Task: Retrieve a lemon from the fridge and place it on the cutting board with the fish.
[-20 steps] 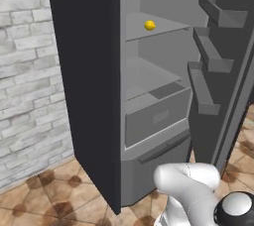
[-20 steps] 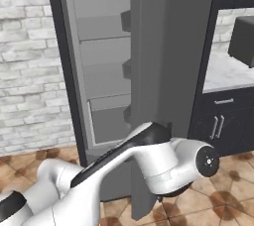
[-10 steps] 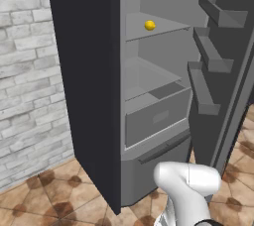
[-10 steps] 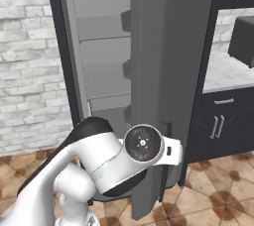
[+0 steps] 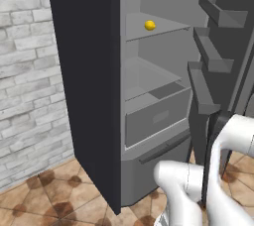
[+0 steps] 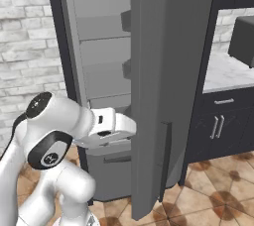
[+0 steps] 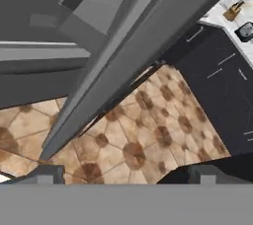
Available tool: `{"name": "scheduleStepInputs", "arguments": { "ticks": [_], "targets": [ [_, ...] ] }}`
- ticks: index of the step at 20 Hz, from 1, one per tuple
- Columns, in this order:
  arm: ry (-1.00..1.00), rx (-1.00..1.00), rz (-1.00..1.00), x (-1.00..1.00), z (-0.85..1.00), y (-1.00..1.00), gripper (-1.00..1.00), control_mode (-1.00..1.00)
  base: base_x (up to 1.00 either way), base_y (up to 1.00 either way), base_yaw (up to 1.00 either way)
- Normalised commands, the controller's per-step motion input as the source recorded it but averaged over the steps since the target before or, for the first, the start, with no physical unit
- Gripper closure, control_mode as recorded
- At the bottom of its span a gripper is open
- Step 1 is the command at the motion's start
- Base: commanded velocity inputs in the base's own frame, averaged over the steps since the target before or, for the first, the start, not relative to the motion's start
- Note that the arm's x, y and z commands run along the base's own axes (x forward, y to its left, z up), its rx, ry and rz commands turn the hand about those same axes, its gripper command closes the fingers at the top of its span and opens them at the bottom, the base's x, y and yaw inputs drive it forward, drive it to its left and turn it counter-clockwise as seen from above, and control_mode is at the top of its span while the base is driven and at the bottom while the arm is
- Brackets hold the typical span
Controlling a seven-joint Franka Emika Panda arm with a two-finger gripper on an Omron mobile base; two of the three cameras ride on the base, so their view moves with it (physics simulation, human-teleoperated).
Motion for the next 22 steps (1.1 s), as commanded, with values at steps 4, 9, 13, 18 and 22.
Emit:
{"name": "scheduleStepInputs", "arguments": {
  "ticks": [4,9,13,18,22],
  "targets": [
    [0.09,-0.43,-0.14,-0.01,0.15,0.63,-1.00,-1.00,0.00,0.00,0.00],
    [0.06,-0.29,-0.21,0.02,-0.10,0.67,-1.00,-1.00,0.00,0.00,0.00],
    [0.00,-0.18,-0.15,0.10,-0.33,0.54,-1.00,-1.00,0.00,0.00,0.00],
    [0.03,-0.04,-0.02,0.31,-0.30,0.03,-1.00,-1.00,0.00,0.00,0.00],
    [0.02,-0.02,0.00,0.63,-0.27,0.00,-1.00,-1.00,0.00,0.00,0.00]
  ]
}}
